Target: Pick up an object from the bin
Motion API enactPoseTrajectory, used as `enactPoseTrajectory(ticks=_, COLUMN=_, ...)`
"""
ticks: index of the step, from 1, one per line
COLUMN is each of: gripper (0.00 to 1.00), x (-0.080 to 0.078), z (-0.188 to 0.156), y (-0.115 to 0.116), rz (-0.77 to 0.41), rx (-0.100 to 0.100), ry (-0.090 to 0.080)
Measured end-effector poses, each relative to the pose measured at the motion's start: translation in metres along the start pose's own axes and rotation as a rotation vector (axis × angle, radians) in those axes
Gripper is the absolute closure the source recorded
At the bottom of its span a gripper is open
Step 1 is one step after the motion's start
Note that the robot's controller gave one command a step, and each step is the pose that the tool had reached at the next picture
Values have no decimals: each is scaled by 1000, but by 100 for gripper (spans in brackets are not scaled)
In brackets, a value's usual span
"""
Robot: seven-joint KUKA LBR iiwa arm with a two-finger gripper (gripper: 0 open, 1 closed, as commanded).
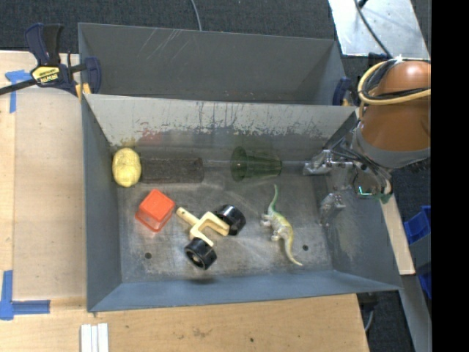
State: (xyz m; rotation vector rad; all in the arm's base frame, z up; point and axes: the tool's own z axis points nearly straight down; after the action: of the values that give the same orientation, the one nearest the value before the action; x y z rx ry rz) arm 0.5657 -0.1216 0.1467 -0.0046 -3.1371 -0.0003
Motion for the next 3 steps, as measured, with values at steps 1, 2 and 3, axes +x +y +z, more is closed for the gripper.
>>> enactPoseTrajectory(ticks=1, gripper=0, x=-2, z=-5, y=0, rz=-2, rx=1, ry=-8)
enactPoseTrajectory(ticks=2, gripper=0, x=11, z=-12, y=24, rz=-90, rx=3, ry=-5)
enactPoseTrajectory(ticks=3, gripper=0, x=18, z=-21, y=50, rz=-341, rx=1, ry=-5)
